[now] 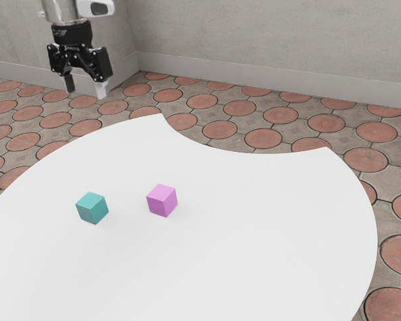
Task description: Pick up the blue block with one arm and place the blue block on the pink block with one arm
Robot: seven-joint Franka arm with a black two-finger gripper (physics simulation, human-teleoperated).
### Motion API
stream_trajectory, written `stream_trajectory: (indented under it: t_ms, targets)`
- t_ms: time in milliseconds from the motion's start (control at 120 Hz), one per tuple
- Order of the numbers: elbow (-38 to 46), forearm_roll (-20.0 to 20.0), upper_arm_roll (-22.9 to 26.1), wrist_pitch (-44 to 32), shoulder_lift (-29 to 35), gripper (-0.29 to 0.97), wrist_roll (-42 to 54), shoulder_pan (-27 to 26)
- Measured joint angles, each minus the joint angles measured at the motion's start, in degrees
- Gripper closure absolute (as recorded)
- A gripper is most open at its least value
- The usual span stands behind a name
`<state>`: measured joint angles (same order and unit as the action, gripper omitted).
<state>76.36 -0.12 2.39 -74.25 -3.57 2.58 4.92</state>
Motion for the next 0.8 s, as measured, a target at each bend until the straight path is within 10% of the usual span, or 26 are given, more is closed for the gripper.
stream_trajectory:
  t_ms: [450,800]
  targets:
    - [-10.71,0.94,4.02,5.46,7.17,0.0,-2.36,2.51]
    - [-8.68,4.71,7.21,9.52,2.08,0.0,-0.22,-12.54]
